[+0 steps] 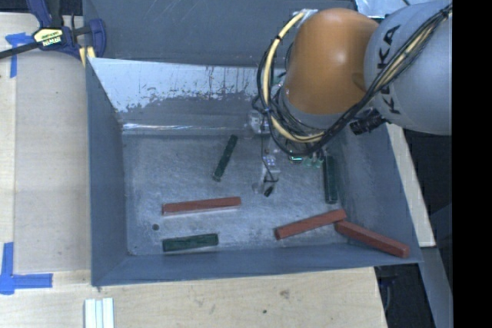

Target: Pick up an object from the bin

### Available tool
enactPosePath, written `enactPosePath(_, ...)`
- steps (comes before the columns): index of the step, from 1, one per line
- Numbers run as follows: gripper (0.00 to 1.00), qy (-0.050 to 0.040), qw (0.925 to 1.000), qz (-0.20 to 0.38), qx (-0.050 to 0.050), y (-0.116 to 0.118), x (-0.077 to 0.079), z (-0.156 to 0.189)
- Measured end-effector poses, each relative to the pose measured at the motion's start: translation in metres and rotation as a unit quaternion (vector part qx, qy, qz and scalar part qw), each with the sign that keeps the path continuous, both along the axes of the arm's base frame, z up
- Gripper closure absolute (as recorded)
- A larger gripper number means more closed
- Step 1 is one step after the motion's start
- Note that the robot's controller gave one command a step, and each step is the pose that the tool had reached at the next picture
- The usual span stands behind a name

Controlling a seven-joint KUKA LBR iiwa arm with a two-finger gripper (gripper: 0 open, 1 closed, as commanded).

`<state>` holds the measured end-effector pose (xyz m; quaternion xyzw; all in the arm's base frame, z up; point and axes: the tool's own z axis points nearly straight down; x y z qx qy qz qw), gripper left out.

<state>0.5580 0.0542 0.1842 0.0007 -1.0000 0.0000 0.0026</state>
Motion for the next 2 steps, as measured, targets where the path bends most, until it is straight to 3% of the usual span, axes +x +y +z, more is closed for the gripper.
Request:
enactPosePath(1, 0.00, -0.0035, 0.9578, 0.287, 0.001, 0.010, 0.056, -0.116)
enactPosePath(2, 0.00, -0.0064, 0.9075, 0.420, 0.000, 0.015, 0.055, -0.083)
